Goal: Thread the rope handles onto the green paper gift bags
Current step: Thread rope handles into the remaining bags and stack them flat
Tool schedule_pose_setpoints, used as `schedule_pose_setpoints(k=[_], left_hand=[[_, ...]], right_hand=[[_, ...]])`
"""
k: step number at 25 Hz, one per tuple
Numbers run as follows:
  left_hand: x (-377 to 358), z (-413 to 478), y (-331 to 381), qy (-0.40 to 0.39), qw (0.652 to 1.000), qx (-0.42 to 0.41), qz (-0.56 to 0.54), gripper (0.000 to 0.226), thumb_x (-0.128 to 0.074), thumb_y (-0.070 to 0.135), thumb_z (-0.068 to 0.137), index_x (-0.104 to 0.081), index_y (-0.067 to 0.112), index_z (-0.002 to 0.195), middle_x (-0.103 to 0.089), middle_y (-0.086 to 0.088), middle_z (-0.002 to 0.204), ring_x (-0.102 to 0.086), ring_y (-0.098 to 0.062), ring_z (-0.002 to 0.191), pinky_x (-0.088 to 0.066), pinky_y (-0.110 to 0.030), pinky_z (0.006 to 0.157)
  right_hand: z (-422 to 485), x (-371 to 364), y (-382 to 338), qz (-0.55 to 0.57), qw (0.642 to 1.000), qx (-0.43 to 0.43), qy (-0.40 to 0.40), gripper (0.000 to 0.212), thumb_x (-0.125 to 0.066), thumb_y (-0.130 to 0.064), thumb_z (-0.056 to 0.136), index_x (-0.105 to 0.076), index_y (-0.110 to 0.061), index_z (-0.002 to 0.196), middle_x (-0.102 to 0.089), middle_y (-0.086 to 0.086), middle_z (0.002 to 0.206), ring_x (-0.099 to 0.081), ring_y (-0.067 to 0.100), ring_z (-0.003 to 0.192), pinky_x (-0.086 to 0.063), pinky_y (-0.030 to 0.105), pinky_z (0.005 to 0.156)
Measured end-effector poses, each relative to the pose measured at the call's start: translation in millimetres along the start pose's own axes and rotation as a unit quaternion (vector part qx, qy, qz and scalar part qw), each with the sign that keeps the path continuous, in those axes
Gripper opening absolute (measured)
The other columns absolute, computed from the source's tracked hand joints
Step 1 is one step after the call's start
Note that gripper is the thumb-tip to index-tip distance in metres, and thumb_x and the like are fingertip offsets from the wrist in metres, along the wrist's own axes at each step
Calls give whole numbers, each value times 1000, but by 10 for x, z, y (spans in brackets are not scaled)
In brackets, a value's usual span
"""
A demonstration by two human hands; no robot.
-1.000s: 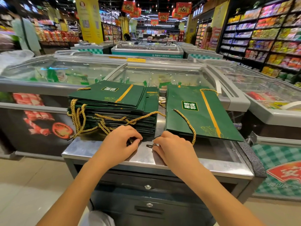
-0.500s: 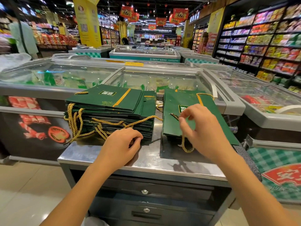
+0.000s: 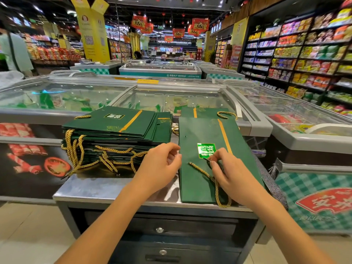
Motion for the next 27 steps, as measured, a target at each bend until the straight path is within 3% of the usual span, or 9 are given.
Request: schedule_pose_setpoints(k=[3,6,9,12,16,20,24,27], left_hand=[[-116,-16,2,-29,998,52,38,41,-62,34,96,-59,16,133,-65,6,103,-63,-11,82,-54,-37,82],[-171,-1,6,-15,995,95,7,40,-70,39,90,-62,21,125,-62,11,89,-59,-9,79,-51,-32,77],[-216,-32,-42,-18,989,131,-64,34,-75,36,87,-62,28,117,-62,9,84,-54,-1,66,-46,-26,65],[-294,-92,-61,-57,982,132,-122,28,-76,29,86,-59,30,108,-62,5,90,-53,-6,63,-52,-31,68],[-337,-157,-102,-83,964,150,-204,22,-74,17,88,-57,24,102,-61,3,92,-48,-8,59,-48,-19,57],[-341,-184,-153,-98,960,149,-214,23,-73,22,88,-56,30,100,-59,4,83,-54,-12,64,-49,-31,60],[-356,-170,-204,-97,948,158,-258,15,-61,19,94,-59,33,97,-66,-12,93,-57,-30,65,-49,-46,58],[-350,-165,-232,-85,943,171,-273,25,-48,5,98,-63,25,101,-66,-2,104,-56,-20,57,-47,-40,54]], right_hand=[[-110,38,-62,10,1000,9,-8,11,-49,-27,103,-51,-19,97,-60,-1,82,-53,18,71,-44,42,67],[-101,89,-105,18,1000,4,-22,10,-54,-30,101,-52,-22,95,-63,-4,75,-56,14,64,-49,41,63],[31,131,-126,61,998,-12,-6,10,-63,-25,96,-57,-22,88,-65,-4,71,-59,11,63,-49,33,61],[289,139,-94,73,997,-27,22,15,-71,-17,88,-59,-20,79,-64,-5,68,-56,6,61,-46,21,57],[500,9,6,160,986,-24,30,13,-74,-7,83,-64,-14,79,-66,1,70,-55,9,61,-48,26,60],[408,-126,112,260,964,-26,52,15,-74,0,85,-77,-13,92,-70,7,73,-55,13,63,-47,24,60],[379,-225,180,276,960,-20,46,12,-76,0,85,-77,-12,86,-60,-5,64,-45,8,58,-40,20,56],[363,-242,216,285,958,-7,41,14,-75,4,83,-75,-9,84,-56,1,61,-44,9,58,-39,22,56]])
Point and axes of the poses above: each hand's wrist, its own z-axis towards the middle knuckle, its own x-axis out of the back of the hand, y = z × x, the point moved 5 cm from there along z, towards the middle knuckle
